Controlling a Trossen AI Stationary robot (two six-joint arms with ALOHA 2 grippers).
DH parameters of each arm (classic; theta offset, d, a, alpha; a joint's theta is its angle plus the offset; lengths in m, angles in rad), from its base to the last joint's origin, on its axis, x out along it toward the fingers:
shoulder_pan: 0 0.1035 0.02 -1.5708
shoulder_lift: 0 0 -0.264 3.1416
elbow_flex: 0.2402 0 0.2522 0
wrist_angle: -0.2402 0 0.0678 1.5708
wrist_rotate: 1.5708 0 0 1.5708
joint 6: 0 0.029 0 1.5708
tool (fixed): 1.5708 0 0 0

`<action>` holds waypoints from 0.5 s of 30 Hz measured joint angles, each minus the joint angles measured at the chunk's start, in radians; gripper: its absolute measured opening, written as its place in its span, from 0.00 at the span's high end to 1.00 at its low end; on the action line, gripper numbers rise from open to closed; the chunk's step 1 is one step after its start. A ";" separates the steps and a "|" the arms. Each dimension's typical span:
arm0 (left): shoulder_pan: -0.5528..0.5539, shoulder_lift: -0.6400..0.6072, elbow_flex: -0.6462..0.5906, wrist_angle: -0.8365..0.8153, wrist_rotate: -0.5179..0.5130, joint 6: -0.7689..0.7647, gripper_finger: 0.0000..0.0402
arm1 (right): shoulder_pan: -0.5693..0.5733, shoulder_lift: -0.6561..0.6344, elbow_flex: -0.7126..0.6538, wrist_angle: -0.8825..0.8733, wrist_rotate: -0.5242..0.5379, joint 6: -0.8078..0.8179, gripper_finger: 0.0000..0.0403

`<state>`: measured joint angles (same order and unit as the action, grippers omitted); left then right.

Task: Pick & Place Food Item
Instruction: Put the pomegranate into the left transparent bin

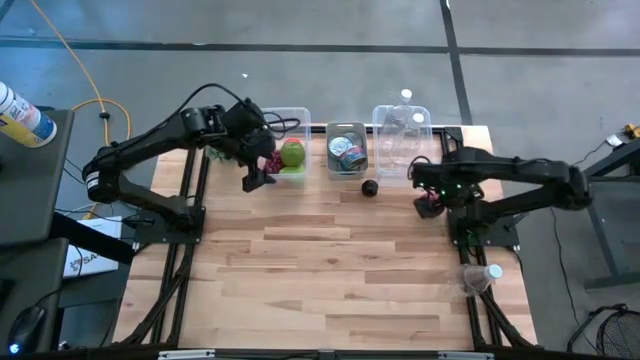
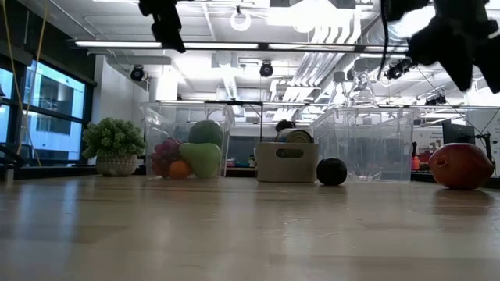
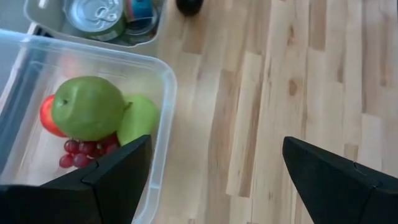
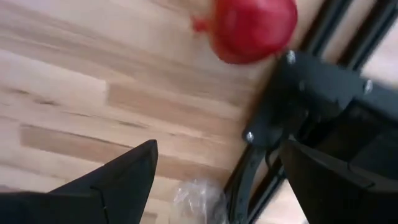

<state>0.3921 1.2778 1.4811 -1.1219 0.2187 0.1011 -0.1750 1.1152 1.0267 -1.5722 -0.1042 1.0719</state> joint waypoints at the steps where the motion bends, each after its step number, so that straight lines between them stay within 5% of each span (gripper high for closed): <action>1: -0.005 0.000 0.000 -0.002 0.000 0.010 0.13 | -0.023 0.001 -0.026 0.000 -0.014 -0.002 0.18; 15: -0.065 0.000 0.000 -0.007 -0.001 0.012 0.13 | -0.204 0.005 -0.210 0.185 0.233 -0.149 0.20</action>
<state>0.3270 1.2778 1.4811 -1.1294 0.2180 0.1127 -0.3794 1.1198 0.8169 -1.3868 0.1287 0.9227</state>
